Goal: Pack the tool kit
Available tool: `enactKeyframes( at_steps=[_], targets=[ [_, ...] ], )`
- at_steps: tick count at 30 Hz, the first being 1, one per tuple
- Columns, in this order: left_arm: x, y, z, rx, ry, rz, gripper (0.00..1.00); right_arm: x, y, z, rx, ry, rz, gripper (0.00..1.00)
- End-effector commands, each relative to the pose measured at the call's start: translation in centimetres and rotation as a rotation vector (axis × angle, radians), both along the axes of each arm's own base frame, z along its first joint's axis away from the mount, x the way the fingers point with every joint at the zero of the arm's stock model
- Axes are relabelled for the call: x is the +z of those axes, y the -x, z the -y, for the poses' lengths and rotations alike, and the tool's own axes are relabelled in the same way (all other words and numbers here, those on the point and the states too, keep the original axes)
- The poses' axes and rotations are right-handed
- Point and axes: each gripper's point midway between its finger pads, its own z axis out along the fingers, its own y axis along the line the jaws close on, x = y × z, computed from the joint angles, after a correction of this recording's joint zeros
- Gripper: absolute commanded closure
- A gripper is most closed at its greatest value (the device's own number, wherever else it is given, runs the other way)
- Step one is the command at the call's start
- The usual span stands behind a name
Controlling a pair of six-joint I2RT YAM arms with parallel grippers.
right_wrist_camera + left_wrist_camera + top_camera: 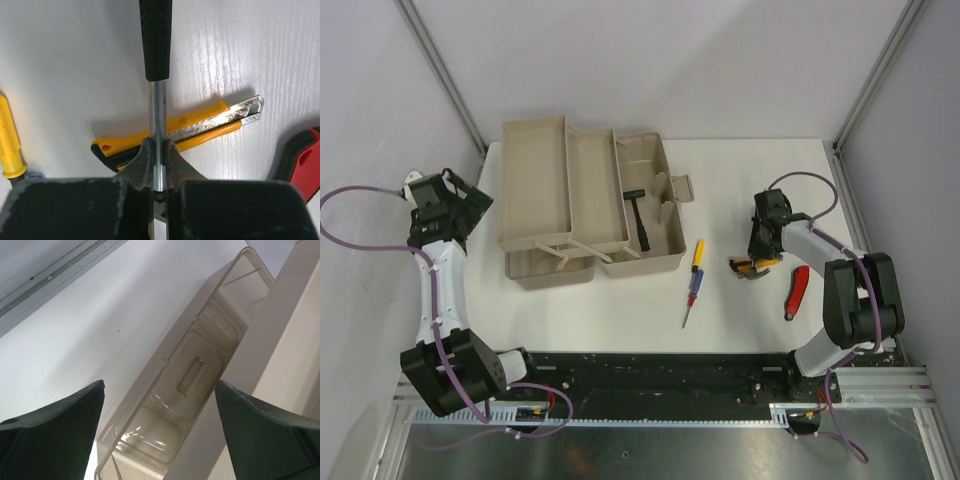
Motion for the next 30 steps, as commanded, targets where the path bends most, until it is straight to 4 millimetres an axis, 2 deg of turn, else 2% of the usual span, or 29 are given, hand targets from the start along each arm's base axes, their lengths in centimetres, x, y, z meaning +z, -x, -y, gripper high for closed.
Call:
enactKeyframes(
  at_steps=[1, 6, 10, 13, 16, 19, 24, 26, 30],
  targets=[
    [0.6, -0.5, 0.1, -0.027, -0.021, 0.026, 0.04, 3.8, -1.2, 0.0, 0.000, -0.006, 0.117, 1.00],
    [0.7, -0.5, 0.2, -0.030, -0.018, 0.030, 0.04, 6.9, -1.8, -0.7, 0.006, -0.059, 0.197, 1.00],
    [0.7, -0.5, 0.3, -0.033, -0.016, 0.033, 0.04, 10.0, -2.7, -2.6, 0.058, -0.144, 0.264, 1.00],
    [0.8, -0.5, 0.3, -0.032, -0.015, 0.035, 0.04, 13.3, -3.6, -5.5, 0.141, -0.232, 0.339, 1.00],
    [1.0, -0.4, 0.3, -0.032, -0.017, 0.040, 0.04, 17.2, -4.4, -9.2, 0.243, -0.265, 0.433, 1.00],
    [1.1, -0.4, 0.4, -0.035, -0.017, 0.045, 0.04, 20.1, -5.1, -12.8, 0.317, -0.306, 0.501, 1.00],
    [1.2, -0.3, 0.5, -0.036, -0.015, 0.049, 0.04, 22.0, -6.3, -18.8, 0.402, -0.377, 0.558, 1.00],
    [1.2, -0.3, 0.5, -0.036, -0.015, 0.048, 0.04, 21.9, -7.2, -21.0, 0.424, -0.380, 0.561, 1.00],
    [1.1, -0.2, 0.5, -0.036, -0.015, 0.048, 0.04, 20.2, -9.0, -24.5, 0.444, -0.362, 0.525, 1.00]
  ],
)
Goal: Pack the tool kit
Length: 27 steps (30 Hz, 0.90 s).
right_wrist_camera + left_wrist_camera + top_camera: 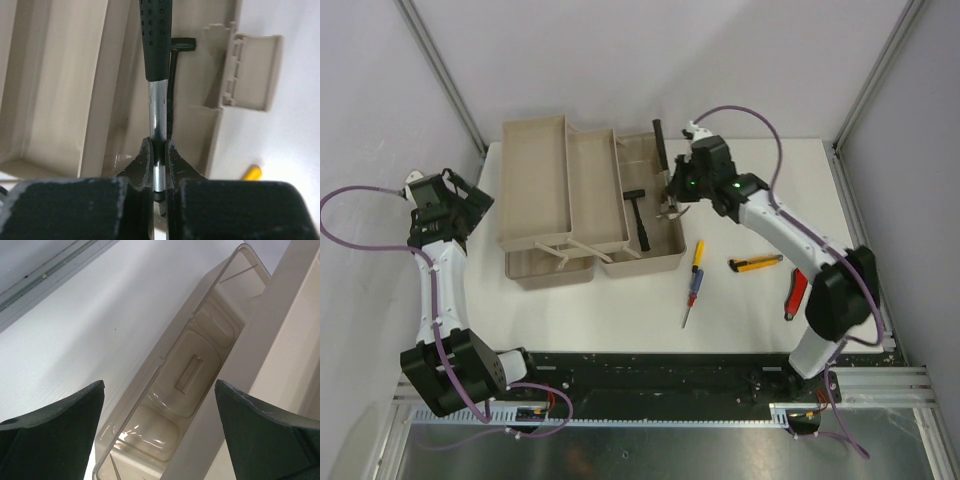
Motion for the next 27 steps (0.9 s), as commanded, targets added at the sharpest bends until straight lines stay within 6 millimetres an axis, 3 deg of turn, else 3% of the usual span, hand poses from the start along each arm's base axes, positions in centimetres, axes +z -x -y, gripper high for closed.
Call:
enactKeyframes(
  at_steps=[1, 7, 12, 17, 22, 27],
  targets=[
    [1.1, -0.1, 0.2, -0.021, -0.026, 0.045, 0.04, 0.2, -2.8, -3.9, 0.003, -0.019, 0.031, 1.00],
    [1.0, 0.0, 0.3, -0.021, -0.025, 0.043, 0.04, -3.6, -3.5, -6.8, 0.042, 0.060, -0.022, 1.00],
    [1.0, 0.0, 0.2, -0.021, -0.025, 0.041, 0.04, -8.2, -2.9, -7.8, 0.045, 0.131, -0.118, 1.00],
    [0.9, 0.0, 0.3, -0.021, -0.024, 0.040, 0.04, -11.0, -2.4, -9.0, 0.039, 0.142, -0.173, 1.00],
    [0.9, 0.0, 0.3, -0.021, -0.025, 0.041, 0.04, -14.1, -1.3, -9.8, -0.027, 0.187, -0.275, 1.00],
    [0.7, 0.1, 0.3, -0.021, -0.023, 0.038, 0.04, -16.0, -1.6, -9.4, -0.103, 0.197, -0.310, 1.00]
  ],
)
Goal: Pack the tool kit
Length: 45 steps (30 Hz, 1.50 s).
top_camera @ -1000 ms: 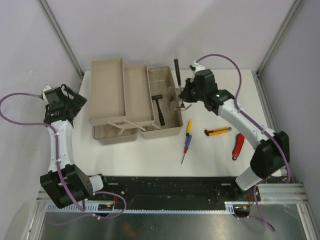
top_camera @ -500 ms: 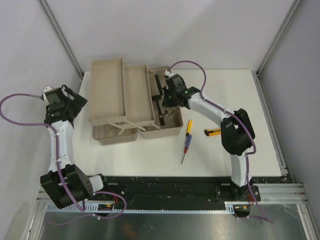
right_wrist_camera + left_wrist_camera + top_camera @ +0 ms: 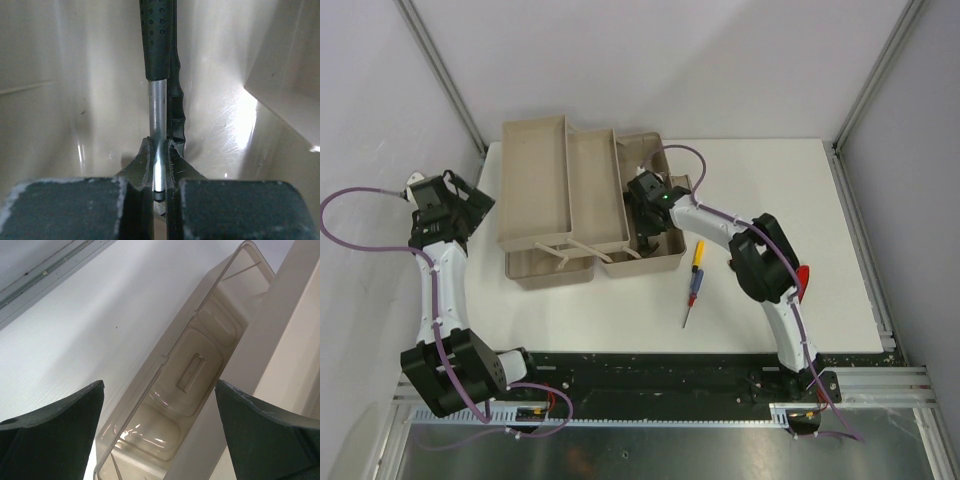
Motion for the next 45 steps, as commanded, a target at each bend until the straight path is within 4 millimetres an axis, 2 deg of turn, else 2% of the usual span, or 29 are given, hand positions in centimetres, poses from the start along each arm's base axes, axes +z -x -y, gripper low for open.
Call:
enactKeyframes(
  at_steps=[1, 3, 7, 10, 12, 16, 19, 22, 25, 30, 33, 36, 40, 45],
  targets=[
    [1.2, 0.0, 0.2, -0.020, -0.025, 0.043, 0.04, 1.1, -1.4, -0.4, -0.098, -0.023, 0.028, 1.00],
    [1.2, -0.1, 0.2, -0.020, -0.024, 0.044, 0.04, 0.7, -1.5, -0.3, -0.101, -0.021, 0.016, 0.93],
    [1.5, -0.3, 0.4, -0.032, -0.019, 0.050, 0.04, 1.3, -1.4, -0.2, -0.096, -0.022, 0.024, 0.70],
    [1.8, -0.5, 0.7, -0.049, -0.011, 0.061, 0.04, 4.1, -1.3, -0.2, -0.090, -0.043, 0.059, 0.56],
    [2.2, -0.7, 0.8, -0.058, -0.009, 0.070, 0.04, 7.2, -1.0, 0.1, -0.096, -0.072, 0.092, 0.51],
    [2.6, -0.9, 0.8, -0.061, -0.009, 0.077, 0.04, 12.1, 0.4, 1.4, -0.112, -0.102, 0.164, 0.46],
    [2.6, -1.0, 0.8, -0.061, -0.010, 0.077, 0.04, 13.8, 1.9, 3.7, -0.157, -0.090, 0.193, 0.46],
    [3.2, -1.1, 1.0, -0.088, -0.027, 0.087, 0.04, 14.9, 3.6, 7.1, -0.255, -0.081, 0.241, 0.47],
    [4.5, -1.4, 1.5, -0.121, -0.063, 0.105, 0.04, 14.4, 5.2, 12.2, -0.418, -0.059, 0.271, 0.47],
    [6.4, -1.9, 2.6, -0.169, -0.112, 0.118, 0.04, 10.8, 6.8, 19.8, -0.677, 0.036, 0.171, 0.43],
    [7.4, -1.9, 3.2, -0.192, -0.146, 0.119, 0.04, 9.1, 7.5, 22.6, -0.795, 0.058, 0.101, 0.42],
    [9.2, -2.2, 4.3, -0.236, -0.175, 0.145, 0.04, 7.9, 7.8, 24.5, -0.881, 0.046, 0.053, 0.42],
    [12.1, -2.9, 6.9, -0.344, -0.221, 0.196, 0.04, 5.0, 8.4, 26.7, -0.960, 0.003, -0.047, 0.42],
    [14.7, -3.3, 11.0, -0.509, -0.267, 0.261, 0.04, 0.9, 9.1, 29.6, -1.046, -0.065, -0.218, 0.48]
  ],
)
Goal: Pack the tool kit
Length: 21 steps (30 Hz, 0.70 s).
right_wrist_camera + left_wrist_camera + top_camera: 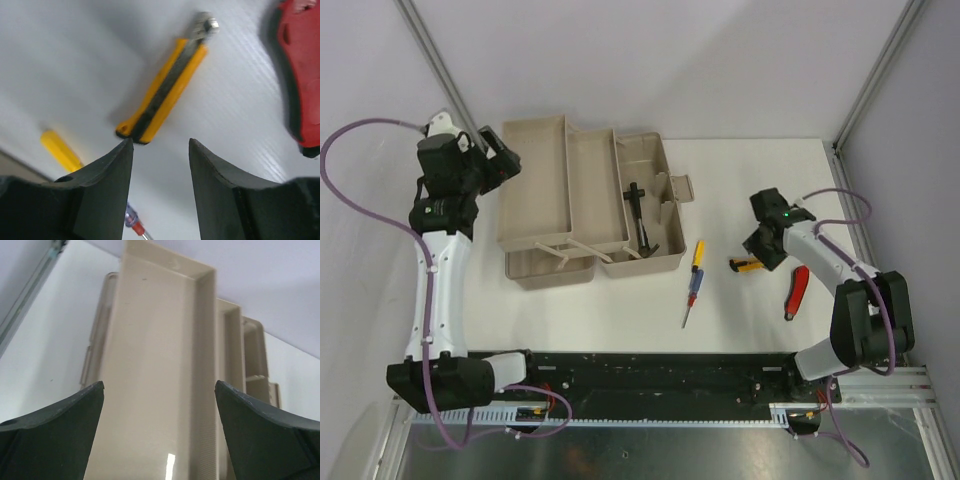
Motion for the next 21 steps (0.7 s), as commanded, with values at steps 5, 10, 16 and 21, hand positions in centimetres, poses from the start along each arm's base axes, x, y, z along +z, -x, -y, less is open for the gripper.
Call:
enactKeyframes(
  at_steps=[5, 10, 16, 21],
  targets=[
    [4.6, -0.1, 6.0, -0.265, -0.075, 0.108, 0.03, -3.6, 0.1, 2.6, -0.132, -0.119, -0.083, 0.50],
    [5.2, 0.4, 9.8, -0.389, -0.113, 0.128, 0.03, -5.2, -0.8, 3.9, -0.194, -0.135, -0.098, 0.50],
    [5.1, 0.8, 12.7, -0.463, -0.170, 0.140, 0.02, -7.0, -2.0, 4.7, -0.205, -0.153, -0.104, 0.51],
    [5.2, 1.0, 14.3, -0.512, -0.180, 0.151, 0.02, -7.5, -2.3, 4.5, -0.180, -0.165, -0.109, 0.52]
  ],
)
